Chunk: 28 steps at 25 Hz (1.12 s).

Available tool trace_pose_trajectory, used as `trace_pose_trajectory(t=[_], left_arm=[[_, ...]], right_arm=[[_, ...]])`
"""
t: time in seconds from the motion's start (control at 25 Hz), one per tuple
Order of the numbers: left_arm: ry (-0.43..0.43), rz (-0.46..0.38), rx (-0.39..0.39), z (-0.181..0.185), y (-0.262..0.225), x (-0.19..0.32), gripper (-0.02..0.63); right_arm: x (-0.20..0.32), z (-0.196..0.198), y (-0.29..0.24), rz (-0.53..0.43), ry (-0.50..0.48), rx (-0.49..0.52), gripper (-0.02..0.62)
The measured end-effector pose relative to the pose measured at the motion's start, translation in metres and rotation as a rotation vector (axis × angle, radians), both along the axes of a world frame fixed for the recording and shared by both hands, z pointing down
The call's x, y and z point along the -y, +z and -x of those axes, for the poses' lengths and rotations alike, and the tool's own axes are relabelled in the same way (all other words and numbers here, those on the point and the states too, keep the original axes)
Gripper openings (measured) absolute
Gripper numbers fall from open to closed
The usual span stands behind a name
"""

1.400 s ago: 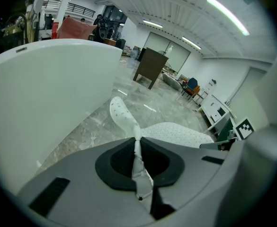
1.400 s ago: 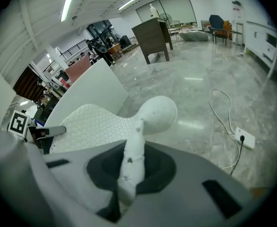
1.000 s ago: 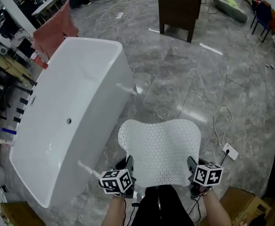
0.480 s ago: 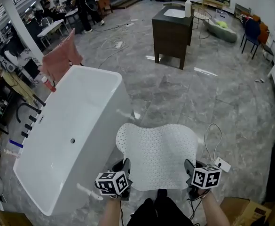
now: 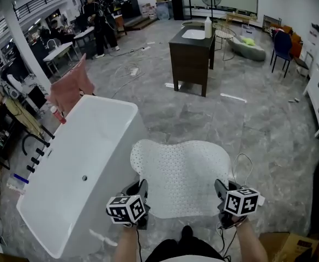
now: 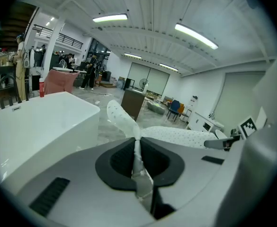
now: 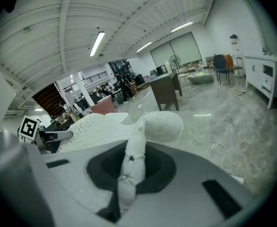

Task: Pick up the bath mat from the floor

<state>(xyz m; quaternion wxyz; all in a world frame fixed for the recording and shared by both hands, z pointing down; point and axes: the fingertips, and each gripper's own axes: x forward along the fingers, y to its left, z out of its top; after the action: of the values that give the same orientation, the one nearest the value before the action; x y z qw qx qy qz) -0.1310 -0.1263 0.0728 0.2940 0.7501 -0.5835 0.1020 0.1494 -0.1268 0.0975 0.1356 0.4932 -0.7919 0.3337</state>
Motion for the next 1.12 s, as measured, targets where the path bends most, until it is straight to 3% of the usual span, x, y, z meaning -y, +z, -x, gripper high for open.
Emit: trace_pose_trajectory(t=[0.48,1.12], left_arm=[[0.027,-0.100,-0.015,-0.020,-0.046,0.014,0.014],[0.041,-0.155,-0.024,-0.026,-0.065,0.017,0.014]], right_arm=[[0.007,-0.017,-0.046,-0.106,0.050,0.000,0.022],[0.010,-0.016,-0.063,-0.182,0.067,-0.044,0.021]])
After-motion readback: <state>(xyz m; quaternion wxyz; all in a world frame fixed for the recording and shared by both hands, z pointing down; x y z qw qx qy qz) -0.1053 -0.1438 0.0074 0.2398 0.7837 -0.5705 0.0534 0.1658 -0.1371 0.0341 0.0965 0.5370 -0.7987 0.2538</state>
